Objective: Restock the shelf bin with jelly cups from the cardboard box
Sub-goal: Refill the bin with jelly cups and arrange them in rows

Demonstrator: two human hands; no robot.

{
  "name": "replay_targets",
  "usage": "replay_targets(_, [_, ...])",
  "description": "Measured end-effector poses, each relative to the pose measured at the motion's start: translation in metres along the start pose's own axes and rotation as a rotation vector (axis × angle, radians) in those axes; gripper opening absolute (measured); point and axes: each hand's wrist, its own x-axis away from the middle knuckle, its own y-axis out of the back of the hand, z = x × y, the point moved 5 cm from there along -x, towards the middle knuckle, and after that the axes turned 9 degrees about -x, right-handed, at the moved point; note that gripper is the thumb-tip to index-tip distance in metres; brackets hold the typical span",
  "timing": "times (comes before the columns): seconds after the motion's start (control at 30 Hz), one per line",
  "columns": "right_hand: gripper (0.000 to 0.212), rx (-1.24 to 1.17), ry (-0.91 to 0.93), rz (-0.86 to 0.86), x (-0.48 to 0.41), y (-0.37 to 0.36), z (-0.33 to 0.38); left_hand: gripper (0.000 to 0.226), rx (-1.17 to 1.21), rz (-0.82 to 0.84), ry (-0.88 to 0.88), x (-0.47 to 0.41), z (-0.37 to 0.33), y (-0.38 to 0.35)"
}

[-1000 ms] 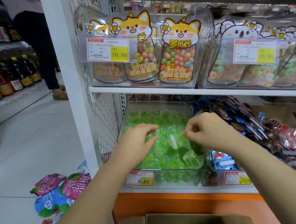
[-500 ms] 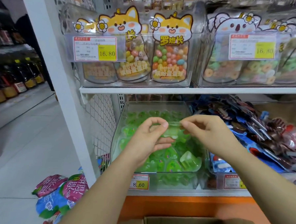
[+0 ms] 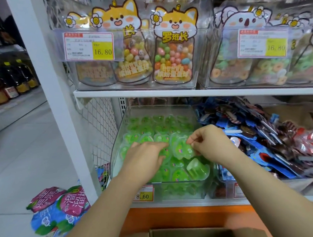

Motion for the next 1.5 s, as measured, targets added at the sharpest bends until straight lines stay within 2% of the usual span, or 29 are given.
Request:
replay_targets(0.07, [0.029, 0.086, -0.004, 0.024, -0.003, -0.006, 0.001, 0.033, -0.002, 0.025, -0.025, 0.001, 0.0, -0.005])
replay_targets(0.17, [0.033, 0.186, -0.022, 0.063, -0.007, -0.015, 0.002, 0.033, -0.001, 0.059, -0.026, -0.001, 0.002, -0.01])
replay_targets(0.37, [0.038, 0.221, -0.032, 0.073, -0.011, -0.026, 0.003, 0.038, -0.036, 0.113, -0.041, 0.0, 0.002, -0.014])
replay_targets(0.43, [0.031, 0.244, -0.036, 0.095, -0.011, -0.029, 0.003, 0.039, -0.035, 0.118, -0.045, 0.001, 0.002, -0.013])
replay_targets(0.53, [0.006, 0.306, -0.031, 0.13, -0.009, -0.031, 0.005, 0.04, -0.052, 0.139, -0.048, 0.001, 0.001, -0.013])
replay_targets(0.57, [0.006, 0.326, -0.023, 0.142, -0.007, -0.03, 0.006, 0.04, -0.059, 0.146, -0.046, 0.001, 0.002, -0.013])
replay_targets(0.67, [0.025, 0.337, -0.014, 0.178, -0.003, -0.031, 0.009, 0.04, -0.077, 0.157, -0.038, 0.001, 0.001, -0.014])
replay_targets(0.8, [0.035, 0.354, -0.007, 0.211, 0.002, -0.037, 0.009, 0.04, -0.08, 0.169, -0.035, 0.003, 0.0, -0.012])
replay_targets(1.13, [0.036, 0.392, 0.023, 0.159, 0.002, -0.04, 0.006, 0.04, -0.056, 0.171, -0.041, 0.003, -0.001, -0.01])
replay_targets(1.27, [0.029, 0.355, 0.069, 0.146, 0.004, -0.013, 0.019, 0.041, -0.051, 0.172, -0.04, 0.004, 0.0, -0.009])
replay_targets(1.37, [0.017, 0.392, 0.1, 0.202, 0.015, 0.006, 0.025, 0.042, -0.04, 0.186, -0.038, 0.005, 0.001, -0.007])
replay_targets(1.5, [0.014, 0.535, 0.078, 0.31, 0.028, -0.005, 0.015, 0.042, -0.022, 0.18, -0.051, 0.006, -0.001, -0.007])
